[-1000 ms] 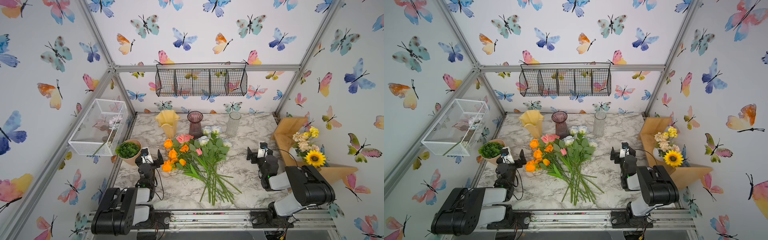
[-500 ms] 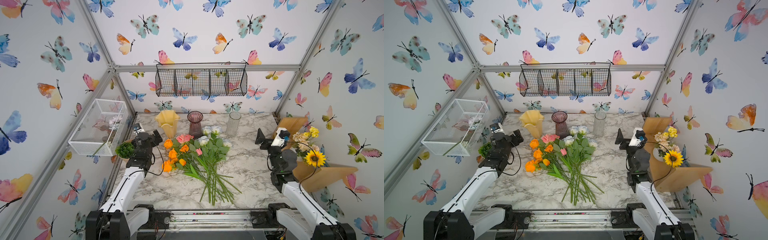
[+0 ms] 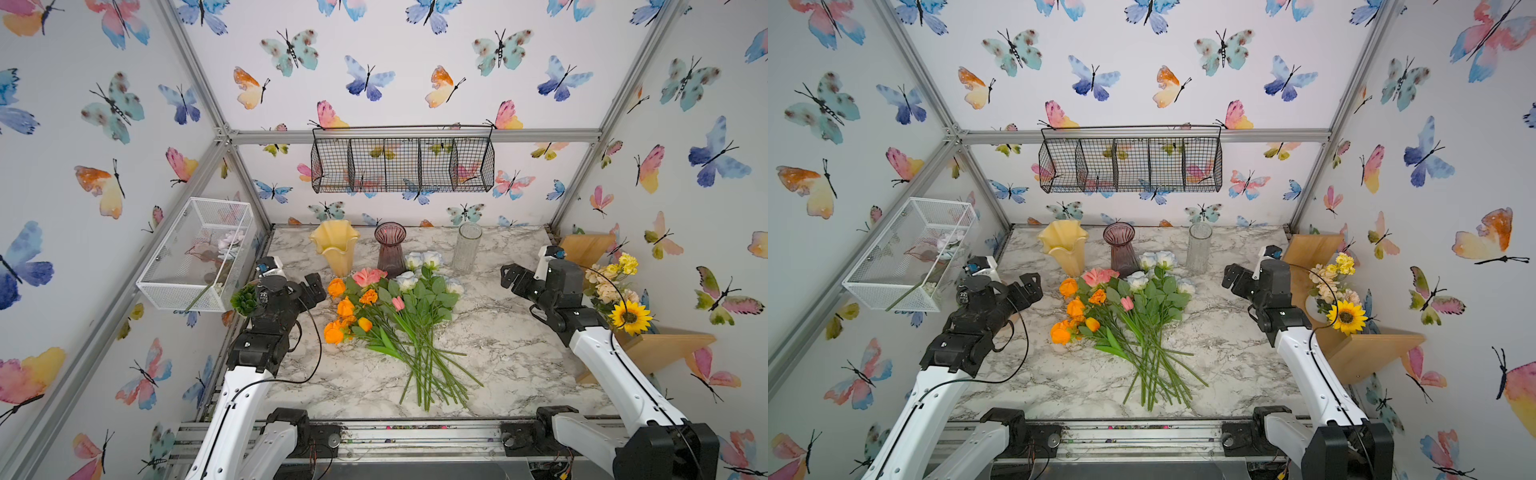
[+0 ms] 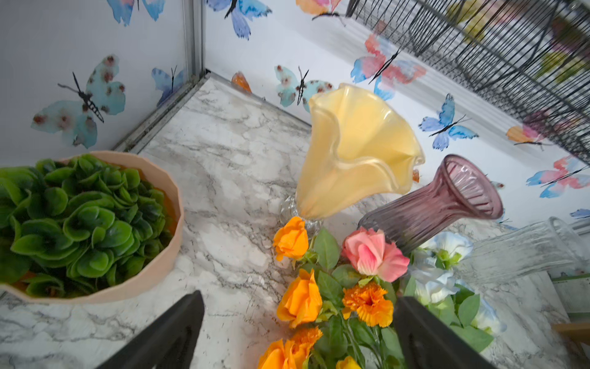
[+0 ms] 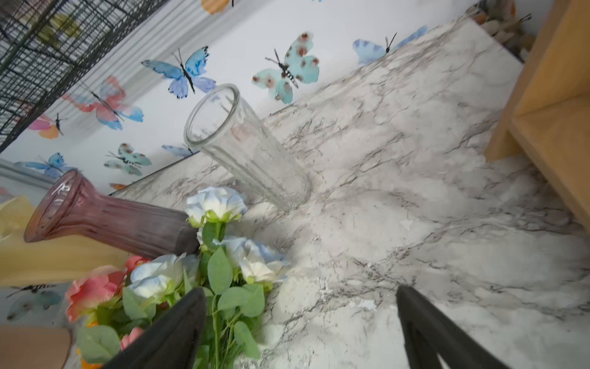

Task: Arrange the flowers in different vases according to their colors
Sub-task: Pick up the flower at the center of the board.

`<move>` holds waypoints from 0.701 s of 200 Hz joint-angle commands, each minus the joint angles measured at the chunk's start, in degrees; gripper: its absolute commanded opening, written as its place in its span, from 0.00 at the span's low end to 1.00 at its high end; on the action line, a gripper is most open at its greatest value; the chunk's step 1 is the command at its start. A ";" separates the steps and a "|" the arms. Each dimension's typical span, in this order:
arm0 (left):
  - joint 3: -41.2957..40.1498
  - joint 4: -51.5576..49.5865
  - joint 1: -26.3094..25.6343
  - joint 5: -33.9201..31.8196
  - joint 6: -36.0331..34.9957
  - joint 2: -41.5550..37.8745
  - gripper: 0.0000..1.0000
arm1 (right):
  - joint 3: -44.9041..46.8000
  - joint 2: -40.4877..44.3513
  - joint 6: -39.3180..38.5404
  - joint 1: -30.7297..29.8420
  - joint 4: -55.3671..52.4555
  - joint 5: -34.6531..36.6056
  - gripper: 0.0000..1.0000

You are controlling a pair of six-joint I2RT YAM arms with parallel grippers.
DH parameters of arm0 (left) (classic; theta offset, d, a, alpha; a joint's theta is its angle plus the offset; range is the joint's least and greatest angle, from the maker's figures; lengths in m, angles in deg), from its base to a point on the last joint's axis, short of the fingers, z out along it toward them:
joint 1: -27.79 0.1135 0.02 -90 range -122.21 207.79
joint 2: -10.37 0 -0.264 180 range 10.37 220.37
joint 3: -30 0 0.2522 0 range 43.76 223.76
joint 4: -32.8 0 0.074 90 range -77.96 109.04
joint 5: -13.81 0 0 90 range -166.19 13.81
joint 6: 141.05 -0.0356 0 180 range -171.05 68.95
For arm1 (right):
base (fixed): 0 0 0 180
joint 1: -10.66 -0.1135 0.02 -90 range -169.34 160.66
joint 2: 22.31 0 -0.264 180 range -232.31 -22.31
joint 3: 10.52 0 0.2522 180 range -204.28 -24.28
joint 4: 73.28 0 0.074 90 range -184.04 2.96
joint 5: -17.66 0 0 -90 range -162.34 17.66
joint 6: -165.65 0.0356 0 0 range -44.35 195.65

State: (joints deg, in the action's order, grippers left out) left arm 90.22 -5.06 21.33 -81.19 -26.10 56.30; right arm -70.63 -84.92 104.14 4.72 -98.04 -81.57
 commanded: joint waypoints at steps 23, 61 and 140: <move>-0.14 -5.24 0.74 -1.58 3.78 -3.07 0.99 | -3.16 -2.06 -0.53 -4.62 -12.01 -13.38 0.74; -0.58 -4.74 0.65 8.99 0.51 -4.79 0.99 | -5.77 -4.91 0.72 -19.44 -14.44 -5.55 0.54; -2.63 -2.75 -2.96 19.98 -2.90 -5.67 0.95 | -12.26 -21.61 1.85 -37.10 -13.86 4.01 0.41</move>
State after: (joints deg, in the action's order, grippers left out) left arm 88.97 -8.60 20.17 -65.65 -27.41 50.75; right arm -80.44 -103.17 105.23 -28.68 -110.63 -82.77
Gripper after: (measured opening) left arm 0.981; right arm 0.431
